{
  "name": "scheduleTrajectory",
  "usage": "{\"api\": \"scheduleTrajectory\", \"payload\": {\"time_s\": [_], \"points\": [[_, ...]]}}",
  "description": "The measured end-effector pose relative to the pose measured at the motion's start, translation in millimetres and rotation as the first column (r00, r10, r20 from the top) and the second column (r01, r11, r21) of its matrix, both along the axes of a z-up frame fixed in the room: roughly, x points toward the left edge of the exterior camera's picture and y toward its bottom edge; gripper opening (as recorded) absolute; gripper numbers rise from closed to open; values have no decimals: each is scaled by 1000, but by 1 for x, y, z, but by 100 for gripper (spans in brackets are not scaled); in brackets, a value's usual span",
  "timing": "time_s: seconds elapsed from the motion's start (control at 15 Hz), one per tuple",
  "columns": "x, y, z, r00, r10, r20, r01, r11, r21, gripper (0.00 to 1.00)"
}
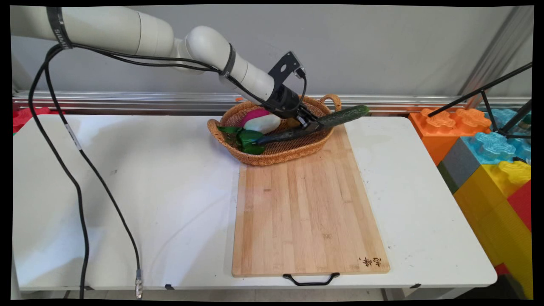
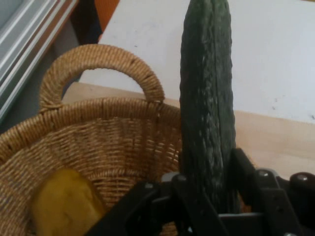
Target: Place the picked object in the vegetable basket
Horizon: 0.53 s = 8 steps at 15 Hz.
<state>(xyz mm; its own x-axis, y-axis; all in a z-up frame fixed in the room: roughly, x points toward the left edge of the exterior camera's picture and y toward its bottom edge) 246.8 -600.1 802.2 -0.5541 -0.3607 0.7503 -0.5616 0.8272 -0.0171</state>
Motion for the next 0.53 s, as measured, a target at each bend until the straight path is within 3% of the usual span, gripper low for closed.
{"api": "scheduleTrajectory", "payload": {"time_s": [0.13, 0.2, 0.53], "points": [[3, -2, 0, 1000, 6, -1, -6, 1000, -2, 0], [4, -2, 0, 1000, 7, -1, -7, 1000, -3, 100], [7, -2, 3, 1000, 3, 4, -3, 1000, 2, 100]]}}
